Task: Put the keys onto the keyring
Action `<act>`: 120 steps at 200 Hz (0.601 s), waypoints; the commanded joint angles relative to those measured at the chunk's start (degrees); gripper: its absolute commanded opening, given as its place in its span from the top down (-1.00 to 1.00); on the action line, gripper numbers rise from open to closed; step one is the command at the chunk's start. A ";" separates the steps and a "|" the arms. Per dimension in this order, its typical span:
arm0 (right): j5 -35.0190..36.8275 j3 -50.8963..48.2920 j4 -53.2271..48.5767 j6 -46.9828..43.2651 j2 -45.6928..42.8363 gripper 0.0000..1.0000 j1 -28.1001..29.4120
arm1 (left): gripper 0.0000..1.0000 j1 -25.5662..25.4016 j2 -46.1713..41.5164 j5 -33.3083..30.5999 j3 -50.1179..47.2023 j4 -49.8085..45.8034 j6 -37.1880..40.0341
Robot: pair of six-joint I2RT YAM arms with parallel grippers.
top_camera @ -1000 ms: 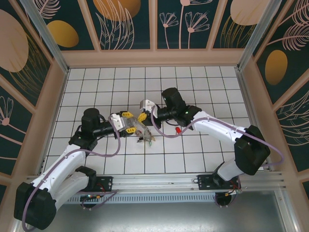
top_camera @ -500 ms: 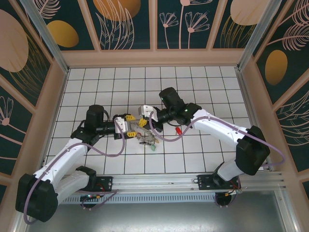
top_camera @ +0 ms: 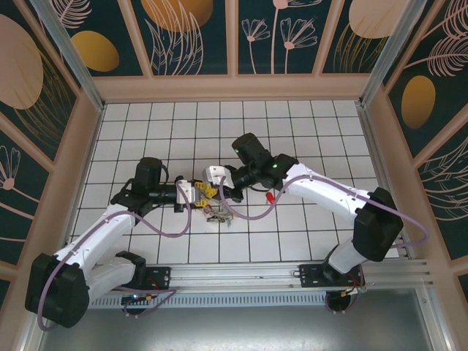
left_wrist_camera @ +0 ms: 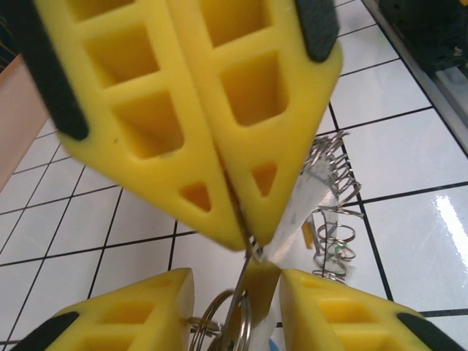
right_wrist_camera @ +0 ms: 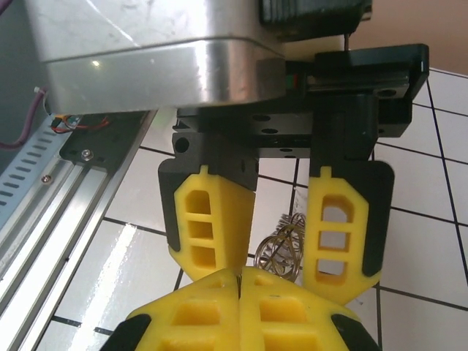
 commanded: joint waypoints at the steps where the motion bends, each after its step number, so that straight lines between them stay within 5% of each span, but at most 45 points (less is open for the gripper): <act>1: -0.32 3.07 -1.15 -3.29 0.63 1.00 0.87 | 0.31 -0.43 0.43 3.51 1.59 -1.40 1.57; 83: 4.35 3.72 -4.79 -7.46 0.68 1.00 1.85 | 1.00 -0.60 -0.35 4.06 1.74 -1.72 2.00; 120: 7.42 3.25 -5.96 -7.32 0.07 0.81 2.06 | 1.00 -0.68 -0.53 4.46 2.23 -1.79 1.83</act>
